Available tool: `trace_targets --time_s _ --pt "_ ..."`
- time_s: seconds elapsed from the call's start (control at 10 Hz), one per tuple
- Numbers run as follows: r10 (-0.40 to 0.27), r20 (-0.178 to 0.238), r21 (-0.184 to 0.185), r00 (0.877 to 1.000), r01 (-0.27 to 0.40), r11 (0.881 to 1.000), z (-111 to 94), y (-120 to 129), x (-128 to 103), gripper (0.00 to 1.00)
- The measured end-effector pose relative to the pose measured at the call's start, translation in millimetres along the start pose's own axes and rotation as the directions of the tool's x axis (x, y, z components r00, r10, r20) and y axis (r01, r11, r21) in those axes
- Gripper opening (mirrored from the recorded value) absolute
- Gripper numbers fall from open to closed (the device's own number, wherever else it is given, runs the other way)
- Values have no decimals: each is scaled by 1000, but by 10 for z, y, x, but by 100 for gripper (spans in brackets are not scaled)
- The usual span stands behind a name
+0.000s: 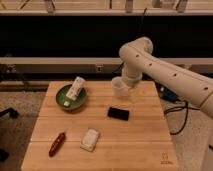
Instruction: Move the arm in a circular motion
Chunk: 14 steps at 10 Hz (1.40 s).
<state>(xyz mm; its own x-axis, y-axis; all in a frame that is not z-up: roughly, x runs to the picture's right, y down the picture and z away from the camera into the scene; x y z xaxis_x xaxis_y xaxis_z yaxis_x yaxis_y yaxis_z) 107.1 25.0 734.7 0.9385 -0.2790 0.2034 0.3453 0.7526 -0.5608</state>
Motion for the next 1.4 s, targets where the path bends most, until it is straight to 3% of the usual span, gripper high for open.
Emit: trace_targets --time_s 0.4,0.8,1.2,1.4 --pt "-76 3 8 997 76 997 -37 -12 -553 80" --pt "-120 4 16 993 120 993 -134 280 -666 80" --pt "-163 3 24 987 163 986 -191 367 -978 80" --pt "-174 9 25 985 174 985 -228 589 -1021 80"
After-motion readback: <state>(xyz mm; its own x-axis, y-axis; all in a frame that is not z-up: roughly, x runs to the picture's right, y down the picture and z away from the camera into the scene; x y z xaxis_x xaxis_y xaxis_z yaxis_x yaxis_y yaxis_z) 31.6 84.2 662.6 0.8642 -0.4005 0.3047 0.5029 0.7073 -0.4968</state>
